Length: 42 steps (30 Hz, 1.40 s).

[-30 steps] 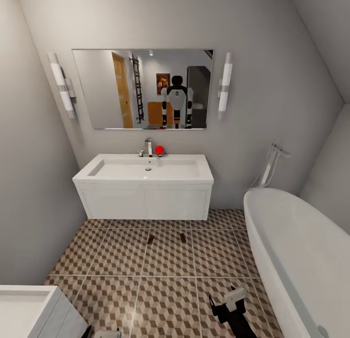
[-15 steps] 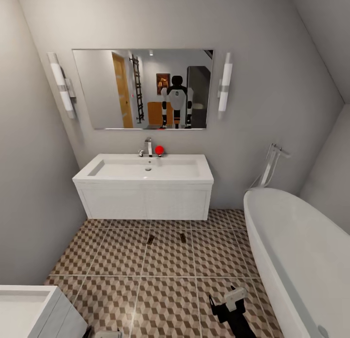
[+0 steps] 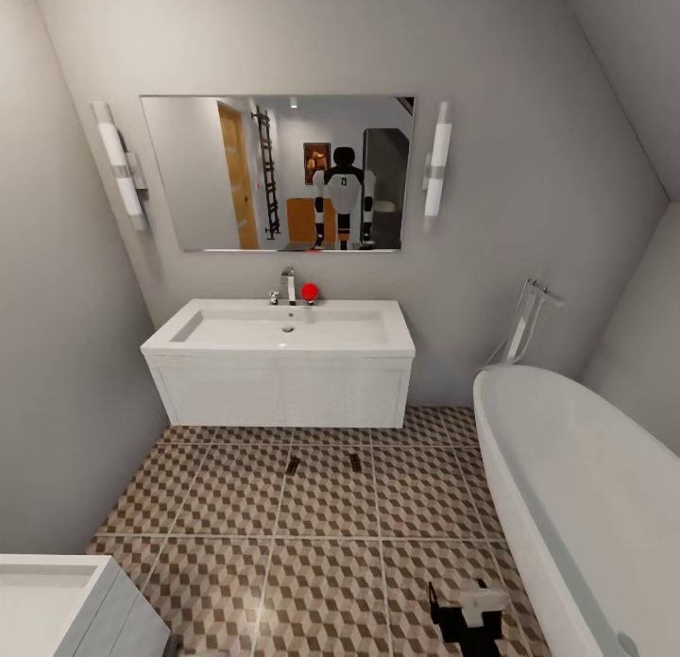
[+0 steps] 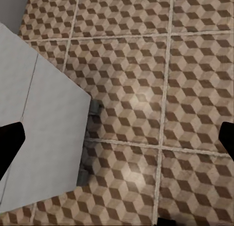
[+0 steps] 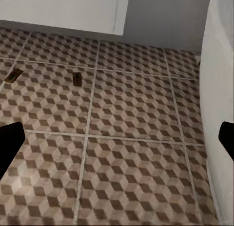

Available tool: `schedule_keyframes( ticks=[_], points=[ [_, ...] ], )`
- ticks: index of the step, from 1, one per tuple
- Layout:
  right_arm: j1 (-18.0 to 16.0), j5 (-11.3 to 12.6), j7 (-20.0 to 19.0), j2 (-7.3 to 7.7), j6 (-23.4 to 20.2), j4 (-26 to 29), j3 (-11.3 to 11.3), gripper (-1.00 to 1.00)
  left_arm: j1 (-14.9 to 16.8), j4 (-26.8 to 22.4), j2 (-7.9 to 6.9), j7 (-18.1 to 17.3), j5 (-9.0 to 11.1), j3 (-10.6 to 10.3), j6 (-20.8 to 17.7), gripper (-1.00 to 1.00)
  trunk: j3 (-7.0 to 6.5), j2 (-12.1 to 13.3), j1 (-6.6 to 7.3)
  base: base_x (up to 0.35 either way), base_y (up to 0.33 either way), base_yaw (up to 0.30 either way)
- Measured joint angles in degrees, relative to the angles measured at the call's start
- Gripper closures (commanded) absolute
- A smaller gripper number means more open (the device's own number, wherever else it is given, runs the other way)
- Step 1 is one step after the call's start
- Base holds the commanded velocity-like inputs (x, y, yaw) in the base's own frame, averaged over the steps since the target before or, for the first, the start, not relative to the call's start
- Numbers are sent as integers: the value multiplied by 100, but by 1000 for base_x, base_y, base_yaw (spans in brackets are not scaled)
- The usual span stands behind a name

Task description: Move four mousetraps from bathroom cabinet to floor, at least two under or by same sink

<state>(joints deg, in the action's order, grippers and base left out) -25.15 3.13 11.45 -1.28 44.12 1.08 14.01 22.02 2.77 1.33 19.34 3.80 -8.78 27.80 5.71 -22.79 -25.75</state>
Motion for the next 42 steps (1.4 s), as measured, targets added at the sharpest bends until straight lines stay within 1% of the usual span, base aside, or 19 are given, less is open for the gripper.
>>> schedule_keyframes(
  ticks=[1, 4, 5, 6, 7, 10, 11, 15, 16, 21, 24, 28, 32, 33, 36, 37, 38, 39, 42],
  points=[
    [143, 60, 7, 62, 69, -3, -13, -100, -1, -20, -11, 2, 21, 37, -58, -100, 1, 0, 0, 0, 0, 0],
    [341, 105, 17, 172, 247, -10, -1, -100, -4, -38, -23, 3, 40, 68, -110, -100, 0, 0, 0, 0, 0, 0],
    [491, 130, 24, 233, 408, -14, -12, -100, -4, -44, -29, 3, 47, 81, -129, -100, 1, 0, 0, 0, 0, 0],
    [586, 129, 25, 257, 498, -14, 0, -100, -3, -46, -33, 3, 49, 85, -136, -100, 0, 0, 0, 0, 0, 0],
    [770, 142, 32, 289, 682, -16, -5, -100, -1, -50, -51, 4, 53, 92, -143, -100, 1, 0, 0, 0, 0, 0],
    [1034, 145, 37, 321, 973, -17, 3, -100, -4, -52, -77, 4, 56, 96, -150, -100, 0, 0, 0, 0, 0, 0],
    [1182, 152, 43, 340, 1157, -18, -2, -100, -3, -53, -89, 4, 57, 99, -151, -100, 1, 0, 0, 0, 0, 0],
    [1498, 156, 44, 421, 1455, -19, -2, -100, -3, -54, -104, 4, 58, 96, -148, -100, 0, 0, 0, 0, 0, 0],
    [1631, 164, 44, 470, 1555, -19, -11, -100, -3, -54, -112, 8, 59, 95, -144, -100, 1, -1, 0, 0, 0, 0],
    [1887, 161, 42, 579, 1574, -13, -1, -100, -2, -44, -148, -10, 60, 77, -117, -100, 0, 0, 0, 0, 0, 0],
    [1918, 161, 42, 580, 1574, 7, -5, -100, -1, -22, -179, -36, 59, 66, -78, -100, 0, 0, 0, 0, 0, 0],
    [1933, 174, 41, 579, 1534, 51, -46, -100, -1, 56, -242, -60, 61, 61, 184, -100, 0, 0, 0, 0, 0, 0],
    [1943, 179, 31, 590, 1270, 131, -81, -100, -22, 123, -354, -99, 64, 61, 614, -100, 0, 0, 0, 0, 0, 0],
    [1945, 179, 26, 595, 1146, 198, -87, -100, -73, 136, -414, -165, 67, 65, 787, -100, 0, 0, 0, 0, 0, 0],
    [1947, 179, 21, 602, 1004, 354, -95, -100, -199, 147, -500, -361, 63, 61, 1024, -100, 0, 0, 0, 0, 0, 0],
    [1947, 184, 20, 605, 951, 460, -103, -100, -288, 152, -550, -533, 66, 64, 1150, -100, 0, 0, 0, 0, 0, 0],
    [1948, 193, 19, 606, 931, 503, -111, -100, -335, 153, -573, -628, 64, 60, 1206, -100, 0, 0, 0, 0, 0, 0],
    [1948, 231, 12, 608, 886, 588, -119, -100, -525, 157, -639, -934, 68, 64, 1346, -100, 1, 0, 0, 0, 0, 0],
    [1949, 261, 7, 604, 889, 627, -121, -100, -684, 158, -667, -1094, 63, 58, 1406, -100, 0, 0, 0, 0, 0, 0]
  ],
)
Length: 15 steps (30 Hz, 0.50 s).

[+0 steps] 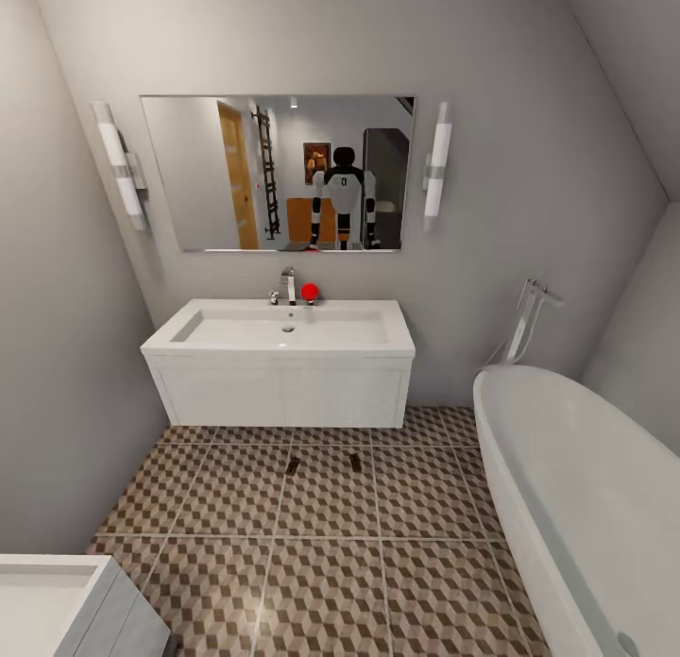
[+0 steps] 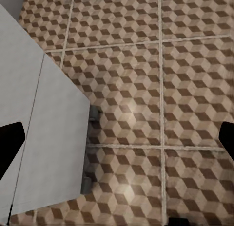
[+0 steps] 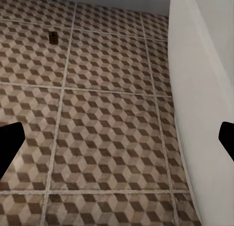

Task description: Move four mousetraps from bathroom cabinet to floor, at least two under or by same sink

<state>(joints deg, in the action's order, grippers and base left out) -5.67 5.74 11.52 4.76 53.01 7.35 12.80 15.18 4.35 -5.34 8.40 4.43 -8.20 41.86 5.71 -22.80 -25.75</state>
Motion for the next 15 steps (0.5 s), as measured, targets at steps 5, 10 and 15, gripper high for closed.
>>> schedule_keyframes(
  ticks=[5, 10, 15],
  points=[
    [0, 14, 9, -3, 34, 25, -2, -100, -89, -6, -8, -79, -1, 0, 28, -100, 0, 0, 0, 0, 0, 0],
    [0, 18, 15, -16, 32, 20, 4, -100, -110, -8, 22, -98, -3, -6, 27, -100, 0, 0, 0, 0, 0, 0],
    [0, 18, 14, -29, 31, 18, 5, -100, -112, -8, 69, -100, -3, -8, 25, -100, 0, 0, 0, 0, 0, 0]
  ],
)
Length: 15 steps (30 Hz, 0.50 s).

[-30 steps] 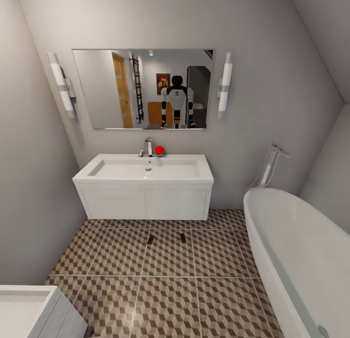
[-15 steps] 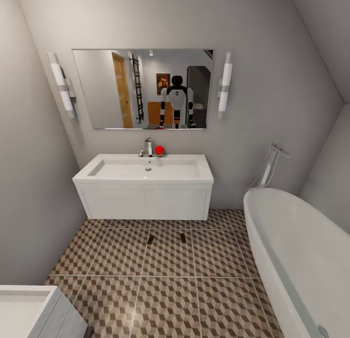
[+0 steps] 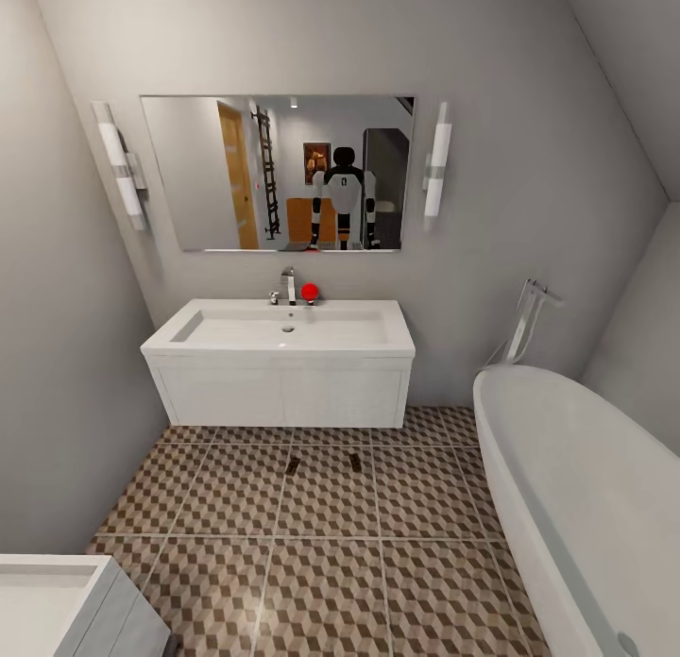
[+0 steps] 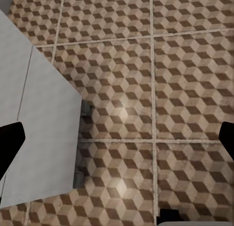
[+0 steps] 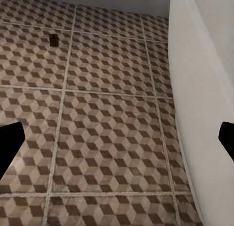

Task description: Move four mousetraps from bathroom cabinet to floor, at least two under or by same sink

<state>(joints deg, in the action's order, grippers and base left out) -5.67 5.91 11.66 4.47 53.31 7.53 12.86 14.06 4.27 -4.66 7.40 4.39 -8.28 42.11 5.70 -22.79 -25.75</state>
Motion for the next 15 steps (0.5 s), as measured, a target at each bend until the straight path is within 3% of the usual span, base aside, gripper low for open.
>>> schedule_keyframes(
  ticks=[10, 15],
  points=[
    [0, 5, 6, -16, -3, -4, 0, -100, -1, 0, 31, 7, 1, 2, -7, -100, 0, 0, 0, 0, 0, 6],
    [-1, 2, 7, -19, -17, -6, -1, -100, -2, -2, 36, 5, 0, 1, -7, -100, 0, 0, 0, 0, 0, 180]
  ],
)
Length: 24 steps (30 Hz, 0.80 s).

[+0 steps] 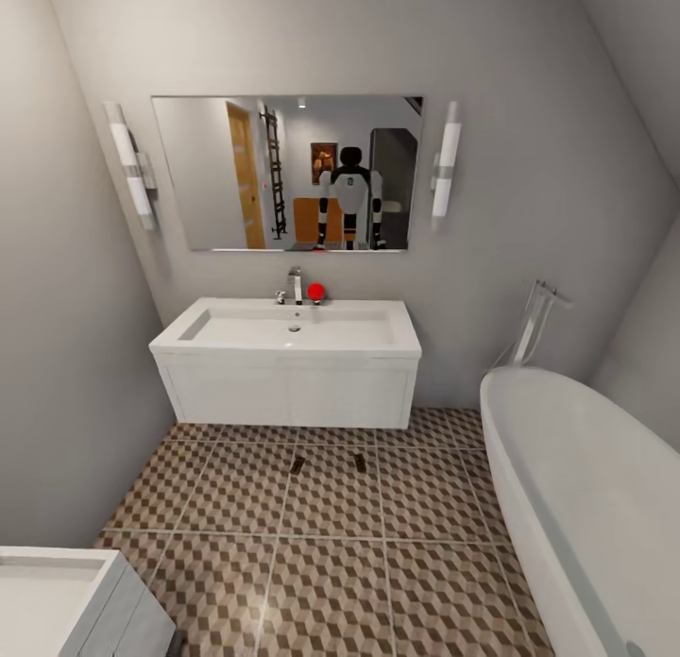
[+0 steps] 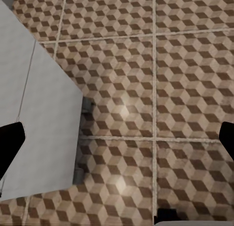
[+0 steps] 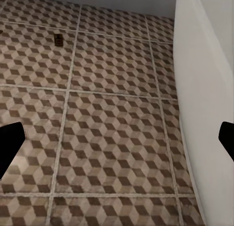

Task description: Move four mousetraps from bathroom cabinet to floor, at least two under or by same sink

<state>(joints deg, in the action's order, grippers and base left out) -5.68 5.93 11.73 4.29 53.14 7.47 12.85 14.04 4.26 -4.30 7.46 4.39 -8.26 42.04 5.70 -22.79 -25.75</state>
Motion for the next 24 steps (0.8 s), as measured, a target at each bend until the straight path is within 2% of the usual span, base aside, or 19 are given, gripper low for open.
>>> schedule_keyframes(
  ticks=[24],
  points=[
    [0, -1, 0, -9, -16, -18, 0, -100, 0, 0, 40, -6, 0, -3, 6, -100, 0, 0, 0, 0, 0, 253]
  ],
)
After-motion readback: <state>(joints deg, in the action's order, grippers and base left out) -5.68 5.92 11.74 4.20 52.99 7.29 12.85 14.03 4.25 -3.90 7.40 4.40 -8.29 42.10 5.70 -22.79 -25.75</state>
